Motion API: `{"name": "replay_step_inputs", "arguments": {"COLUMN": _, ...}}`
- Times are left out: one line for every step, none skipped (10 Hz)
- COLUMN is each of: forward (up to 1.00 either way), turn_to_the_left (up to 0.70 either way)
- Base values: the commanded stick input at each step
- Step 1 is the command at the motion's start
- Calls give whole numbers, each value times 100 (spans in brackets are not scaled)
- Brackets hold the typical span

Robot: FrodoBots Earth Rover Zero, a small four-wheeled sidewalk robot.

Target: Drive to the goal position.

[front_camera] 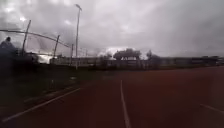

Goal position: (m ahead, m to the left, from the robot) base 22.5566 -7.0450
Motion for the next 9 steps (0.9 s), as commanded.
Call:
{"name": "replay_step_inputs", "arguments": {"forward": 50, "turn_to_the_left": 0}}
{"name": "replay_step_inputs", "arguments": {"forward": 50, "turn_to_the_left": 0}}
{"name": "replay_step_inputs", "arguments": {"forward": 50, "turn_to_the_left": 0}}
{"name": "replay_step_inputs", "arguments": {"forward": 50, "turn_to_the_left": 0}}
{"name": "replay_step_inputs", "arguments": {"forward": 50, "turn_to_the_left": 0}}
{"name": "replay_step_inputs", "arguments": {"forward": 50, "turn_to_the_left": 0}}
{"name": "replay_step_inputs", "arguments": {"forward": 50, "turn_to_the_left": 0}}
{"name": "replay_step_inputs", "arguments": {"forward": 50, "turn_to_the_left": 0}}
{"name": "replay_step_inputs", "arguments": {"forward": 50, "turn_to_the_left": 0}}
